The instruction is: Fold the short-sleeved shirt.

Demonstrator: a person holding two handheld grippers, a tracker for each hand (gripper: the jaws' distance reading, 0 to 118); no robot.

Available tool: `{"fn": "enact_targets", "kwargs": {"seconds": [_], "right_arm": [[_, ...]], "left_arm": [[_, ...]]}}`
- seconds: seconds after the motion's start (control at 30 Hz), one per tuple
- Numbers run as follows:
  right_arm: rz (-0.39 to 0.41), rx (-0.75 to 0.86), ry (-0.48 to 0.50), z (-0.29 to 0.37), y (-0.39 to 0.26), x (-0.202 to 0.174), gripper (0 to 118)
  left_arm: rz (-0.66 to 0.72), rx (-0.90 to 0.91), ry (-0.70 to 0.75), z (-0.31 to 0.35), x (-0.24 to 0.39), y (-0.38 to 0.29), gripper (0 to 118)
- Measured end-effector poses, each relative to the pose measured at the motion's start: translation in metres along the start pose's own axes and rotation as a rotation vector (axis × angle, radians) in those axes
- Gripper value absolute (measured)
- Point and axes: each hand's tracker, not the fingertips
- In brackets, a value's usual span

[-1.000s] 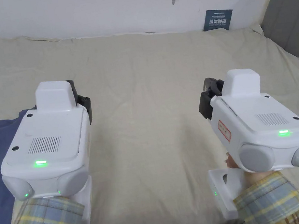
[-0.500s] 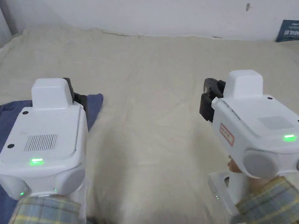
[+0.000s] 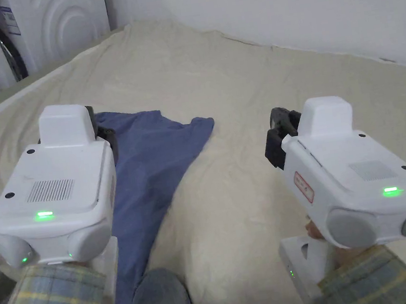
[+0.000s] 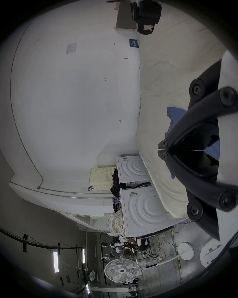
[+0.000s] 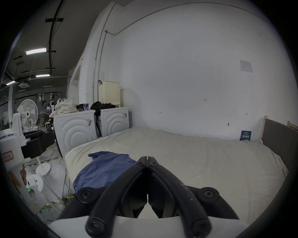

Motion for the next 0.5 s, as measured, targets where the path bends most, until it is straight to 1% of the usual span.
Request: {"fn": "enact_targets", "kwargs": {"seconds": [0.17, 0.2, 0.23, 0.27, 0.3, 0.33, 0.37, 0.4, 0.43, 0.47, 0.5], "right_arm": [[0.005, -0.004, 0.008, -0.002, 0.0, 0.0, 1], [0.004, -0.005, 0.009, -0.003, 0.0, 0.001, 1], [0.004, -0.006, 0.008, -0.004, 0.001, 0.002, 1], [0.005, -0.009, 0.006, -0.005, 0.0, 0.003, 1], [0.005, -0.01, 0.004, -0.006, 0.0, 0.005, 1], [0.005, -0.011, 0.003, -0.008, 0.0, 0.006, 1], [0.005, -0.013, 0.002, -0.01, 0.001, 0.008, 1], [0.004, -0.016, 0.001, -0.012, 0.0, 0.009, 1], [0.004, -0.017, -0.002, -0.015, 0.0, 0.011, 1], [0.003, -0.022, -0.005, -0.018, -0.001, 0.012, 1], [0.003, -0.028, -0.007, -0.022, -0.002, 0.014, 1]], "left_arm": [[-0.007, -0.025, -0.011, -0.007, 0.004, -0.002, 0], [-0.007, -0.035, -0.022, -0.012, 0.005, -0.002, 4], [-0.006, -0.047, -0.035, -0.016, 0.006, -0.001, 13], [-0.011, -0.071, -0.048, -0.025, 0.007, 0.001, 13], [-0.029, -0.105, -0.079, -0.032, 0.009, 0.003, 17], [-0.032, -0.123, -0.095, -0.041, 0.01, 0.004, 32], [-0.04, -0.166, -0.127, -0.053, 0.012, 0.007, 53], [-0.037, -0.204, -0.16, -0.071, 0.012, 0.01, 81], [-0.038, -0.224, -0.181, -0.083, 0.014, 0.012, 97], [-0.045, -0.237, -0.201, -0.098, 0.015, 0.014, 109], [-0.05, -0.256, -0.226, -0.115, 0.017, 0.015, 118]]}}
